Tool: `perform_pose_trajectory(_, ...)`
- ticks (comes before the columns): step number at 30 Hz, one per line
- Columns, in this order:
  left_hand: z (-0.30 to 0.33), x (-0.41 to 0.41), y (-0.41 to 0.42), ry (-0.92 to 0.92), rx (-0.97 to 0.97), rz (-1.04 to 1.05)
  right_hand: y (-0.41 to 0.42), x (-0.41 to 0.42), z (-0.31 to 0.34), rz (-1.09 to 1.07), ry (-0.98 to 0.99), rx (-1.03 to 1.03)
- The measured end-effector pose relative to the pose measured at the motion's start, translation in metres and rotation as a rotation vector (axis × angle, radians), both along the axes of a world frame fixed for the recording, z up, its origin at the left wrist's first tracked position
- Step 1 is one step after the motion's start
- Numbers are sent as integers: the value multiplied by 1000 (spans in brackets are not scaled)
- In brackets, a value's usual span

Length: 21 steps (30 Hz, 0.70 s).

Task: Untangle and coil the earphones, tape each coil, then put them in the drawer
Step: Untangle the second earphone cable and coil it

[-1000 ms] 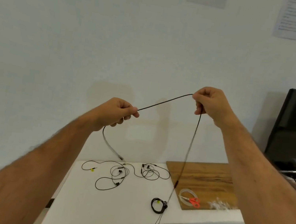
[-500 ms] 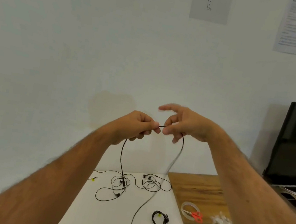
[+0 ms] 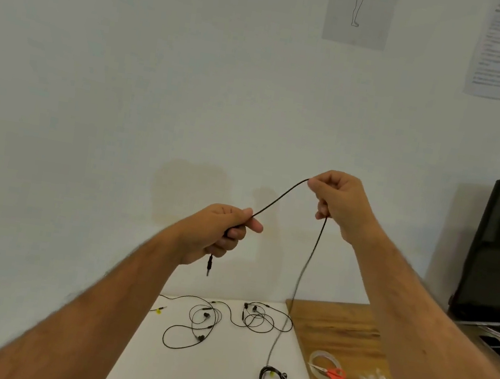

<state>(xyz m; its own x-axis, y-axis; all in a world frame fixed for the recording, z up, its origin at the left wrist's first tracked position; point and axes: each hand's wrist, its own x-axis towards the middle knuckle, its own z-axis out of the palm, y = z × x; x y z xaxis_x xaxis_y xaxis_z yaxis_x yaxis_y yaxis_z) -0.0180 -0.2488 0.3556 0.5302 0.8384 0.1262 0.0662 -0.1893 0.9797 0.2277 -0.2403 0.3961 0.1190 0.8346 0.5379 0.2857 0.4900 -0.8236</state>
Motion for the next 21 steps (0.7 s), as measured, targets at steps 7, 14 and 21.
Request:
perform_pose_trajectory(7, -3, 9, -7, -13, 13, -2, -9, -9, -1, 332, -351, -234)
perform_pose_trajectory(14, -9, 11, -8, -30, 16, -16, -7, -16, -2, 391, -323, -168)
perform_pose_trajectory(21, -17, 9, -12, -49, -39, -19, 0, -17, -5, 355, -184, -130)
